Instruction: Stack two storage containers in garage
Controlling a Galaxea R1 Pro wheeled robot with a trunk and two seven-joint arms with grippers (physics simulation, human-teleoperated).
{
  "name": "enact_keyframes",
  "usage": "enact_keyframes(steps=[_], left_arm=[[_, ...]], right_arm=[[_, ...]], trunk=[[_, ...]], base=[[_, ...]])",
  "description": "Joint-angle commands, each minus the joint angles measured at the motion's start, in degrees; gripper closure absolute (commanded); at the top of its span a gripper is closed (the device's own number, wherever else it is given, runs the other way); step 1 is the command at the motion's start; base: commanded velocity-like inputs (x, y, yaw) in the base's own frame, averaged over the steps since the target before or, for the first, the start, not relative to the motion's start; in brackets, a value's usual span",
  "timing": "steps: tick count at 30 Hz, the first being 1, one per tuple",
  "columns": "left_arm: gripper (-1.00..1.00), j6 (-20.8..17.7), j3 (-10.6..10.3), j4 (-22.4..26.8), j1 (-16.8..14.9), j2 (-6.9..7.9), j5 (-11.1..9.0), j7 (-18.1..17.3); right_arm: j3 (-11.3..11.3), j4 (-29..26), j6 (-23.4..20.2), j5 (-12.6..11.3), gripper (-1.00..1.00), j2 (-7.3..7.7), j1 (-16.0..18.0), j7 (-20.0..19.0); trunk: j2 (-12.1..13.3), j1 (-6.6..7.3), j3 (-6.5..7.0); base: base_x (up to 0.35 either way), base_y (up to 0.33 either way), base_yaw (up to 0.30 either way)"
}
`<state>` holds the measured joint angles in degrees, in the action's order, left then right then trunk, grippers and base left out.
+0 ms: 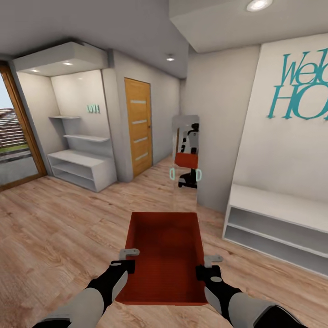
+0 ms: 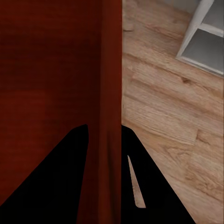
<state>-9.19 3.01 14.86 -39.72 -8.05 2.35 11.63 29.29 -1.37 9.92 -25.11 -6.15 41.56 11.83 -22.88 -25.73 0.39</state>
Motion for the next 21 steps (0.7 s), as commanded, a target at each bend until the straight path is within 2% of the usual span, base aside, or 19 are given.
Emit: enact_keyframes(steps=[1,8,21], left_arm=[[1.0,-0.4,0.5,0.0,0.0,0.32,0.2,0.3],[1.0,-0.4,0.5,0.0,0.0,0.32,0.2,0.3],[1.0,-0.4,0.5,0.0,0.0,0.28,0.2,0.3]], right_arm=[[-0.3,-0.1,0.2,0.0,1.0,0.61,0.0,0.3],[-0.3,-0.1,0.2,0.0,1.0,0.65,0.0,0.3],[-0.3,-0.1,0.2,0.0,1.0,0.7,0.0,0.3]], trunk=[[0.0,-0.05,-0.02],[0.0,-0.05,-0.02],[0.0,-0.05,-0.02]], base=[[0.324,0.0,0.269],[0.324,0.0,0.237],[0.324,0.0,0.007]])
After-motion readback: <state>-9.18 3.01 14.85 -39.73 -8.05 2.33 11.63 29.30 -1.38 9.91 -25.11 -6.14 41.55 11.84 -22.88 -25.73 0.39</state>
